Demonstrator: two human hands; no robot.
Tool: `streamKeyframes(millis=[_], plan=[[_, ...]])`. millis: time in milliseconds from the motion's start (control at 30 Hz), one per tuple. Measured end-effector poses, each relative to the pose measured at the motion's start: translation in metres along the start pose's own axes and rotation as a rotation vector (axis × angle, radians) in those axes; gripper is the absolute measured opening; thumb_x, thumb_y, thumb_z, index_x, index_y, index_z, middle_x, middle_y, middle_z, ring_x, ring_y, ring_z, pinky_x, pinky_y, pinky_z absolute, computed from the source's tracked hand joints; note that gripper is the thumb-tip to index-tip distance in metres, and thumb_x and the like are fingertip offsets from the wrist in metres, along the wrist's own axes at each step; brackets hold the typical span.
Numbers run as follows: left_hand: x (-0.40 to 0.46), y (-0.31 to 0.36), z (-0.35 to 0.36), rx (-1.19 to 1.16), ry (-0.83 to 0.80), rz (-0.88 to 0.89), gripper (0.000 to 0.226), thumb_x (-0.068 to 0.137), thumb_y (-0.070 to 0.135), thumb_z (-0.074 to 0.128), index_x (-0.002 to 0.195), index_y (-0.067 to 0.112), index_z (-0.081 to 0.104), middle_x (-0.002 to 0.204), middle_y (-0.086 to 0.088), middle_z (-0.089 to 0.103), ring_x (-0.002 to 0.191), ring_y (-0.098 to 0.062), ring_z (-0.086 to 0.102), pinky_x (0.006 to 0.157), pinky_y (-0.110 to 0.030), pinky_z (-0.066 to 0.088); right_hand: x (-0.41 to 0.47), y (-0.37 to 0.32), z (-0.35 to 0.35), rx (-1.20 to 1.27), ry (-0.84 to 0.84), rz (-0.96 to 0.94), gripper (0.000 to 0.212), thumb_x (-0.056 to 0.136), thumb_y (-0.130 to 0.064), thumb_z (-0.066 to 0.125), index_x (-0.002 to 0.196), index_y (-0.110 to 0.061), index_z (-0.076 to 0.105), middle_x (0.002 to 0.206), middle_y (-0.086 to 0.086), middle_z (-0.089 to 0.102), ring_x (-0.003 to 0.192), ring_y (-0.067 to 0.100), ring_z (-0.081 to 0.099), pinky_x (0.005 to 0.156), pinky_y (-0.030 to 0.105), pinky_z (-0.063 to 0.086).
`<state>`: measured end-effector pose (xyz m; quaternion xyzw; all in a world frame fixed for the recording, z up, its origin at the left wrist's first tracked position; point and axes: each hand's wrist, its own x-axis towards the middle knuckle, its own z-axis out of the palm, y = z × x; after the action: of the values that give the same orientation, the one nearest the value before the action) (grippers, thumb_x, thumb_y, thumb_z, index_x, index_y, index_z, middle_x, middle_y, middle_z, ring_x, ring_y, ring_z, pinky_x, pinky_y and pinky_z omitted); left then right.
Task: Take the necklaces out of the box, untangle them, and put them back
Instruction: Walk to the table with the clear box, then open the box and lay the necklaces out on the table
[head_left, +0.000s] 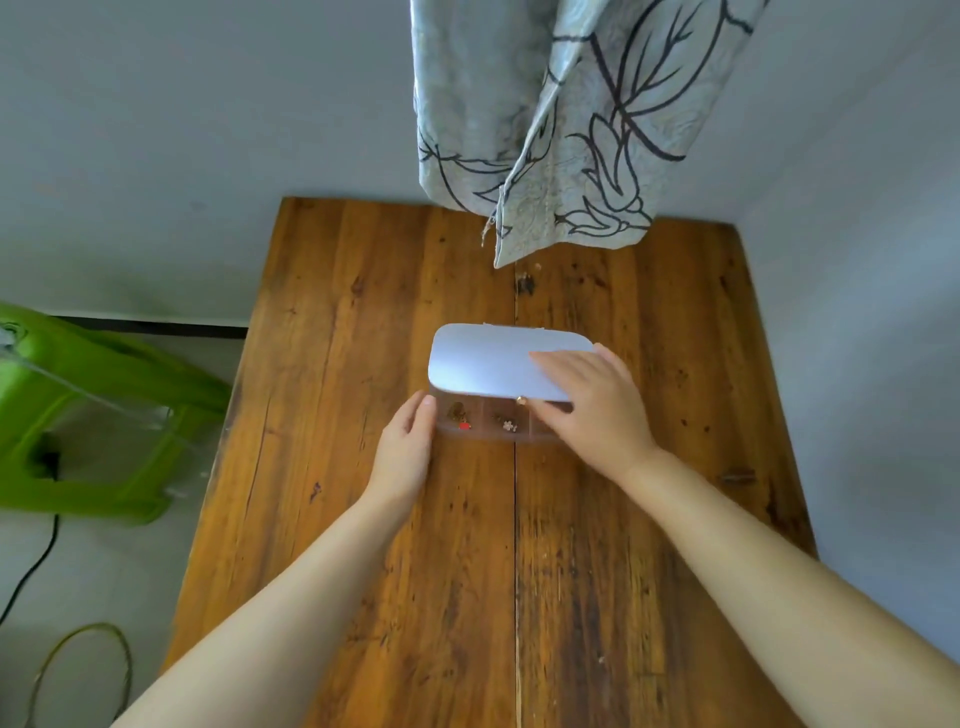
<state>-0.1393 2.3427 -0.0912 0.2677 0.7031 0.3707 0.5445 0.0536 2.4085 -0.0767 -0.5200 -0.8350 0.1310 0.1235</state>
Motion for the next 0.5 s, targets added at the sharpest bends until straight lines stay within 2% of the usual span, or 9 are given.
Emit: streamKeyframes(millis=[100,200,300,367,400,500], plan=[[0.007,0.003,0.0,0.123,0.018,0.043,0.041,0.096,0.023,0.046,0.137,0.02,0.042,0.126,0.007,0.051,0.117,-0.01,0.046,0.1,-0.029,0.037,0.024,0.011,-0.037,0.252,0.006,0.152,0.028,0.087,-0.023,0.064,0.113,-0.014,0.068,0.11,0.001,0.07,0.103,0.019,0.062,0.091,0.033,0.049],[0.013,-0.002,0.001,0.152,0.043,0.062,0.04,0.094,0.011,0.045,0.133,0.021,0.046,0.127,-0.001,0.056,0.117,-0.017,0.051,0.101,-0.033,0.041,0.051,0.027,-0.045,0.504,0.073,0.415,0.022,0.092,-0.024,0.058,0.107,-0.011,0.066,0.097,-0.003,0.065,0.092,0.014,0.061,0.075,0.018,0.048],[0.014,-0.009,0.004,0.105,0.068,0.041,0.041,0.094,0.01,0.043,0.132,0.023,0.049,0.128,0.0,0.057,0.118,-0.017,0.052,0.102,-0.04,0.043,0.069,0.041,-0.024,0.731,0.074,0.625,0.024,0.095,-0.021,0.053,0.113,-0.007,0.061,0.11,0.006,0.066,0.099,0.018,0.062,0.078,0.026,0.056],[0.012,-0.012,0.008,0.061,0.086,0.033,0.04,0.094,0.009,0.043,0.131,0.024,0.05,0.129,0.001,0.057,0.118,-0.017,0.053,0.103,-0.04,0.043,0.076,0.048,-0.007,0.845,0.046,0.675,0.024,0.096,-0.015,0.051,0.116,-0.004,0.059,0.118,0.012,0.065,0.104,0.023,0.063,0.072,0.023,0.055],[0.012,-0.014,0.01,0.042,0.096,0.028,0.04,0.094,0.009,0.042,0.13,0.025,0.051,0.129,0.002,0.058,0.118,-0.017,0.054,0.103,-0.039,0.043,0.078,0.051,0.001,0.867,0.023,0.704,0.024,0.096,-0.012,0.05,0.117,-0.004,0.059,0.12,0.013,0.065,0.102,0.023,0.064,0.069,0.022,0.053],[0.01,-0.019,0.013,0.003,0.12,0.012,0.039,0.095,0.011,0.043,0.129,0.026,0.051,0.129,0.004,0.058,0.117,-0.015,0.054,0.103,-0.039,0.043,0.078,0.055,0.017,0.937,-0.023,0.831,0.029,0.097,-0.011,0.048,0.124,-0.008,0.058,0.121,0.011,0.065,0.078,0.014,0.063,0.058,0.019,0.048]])
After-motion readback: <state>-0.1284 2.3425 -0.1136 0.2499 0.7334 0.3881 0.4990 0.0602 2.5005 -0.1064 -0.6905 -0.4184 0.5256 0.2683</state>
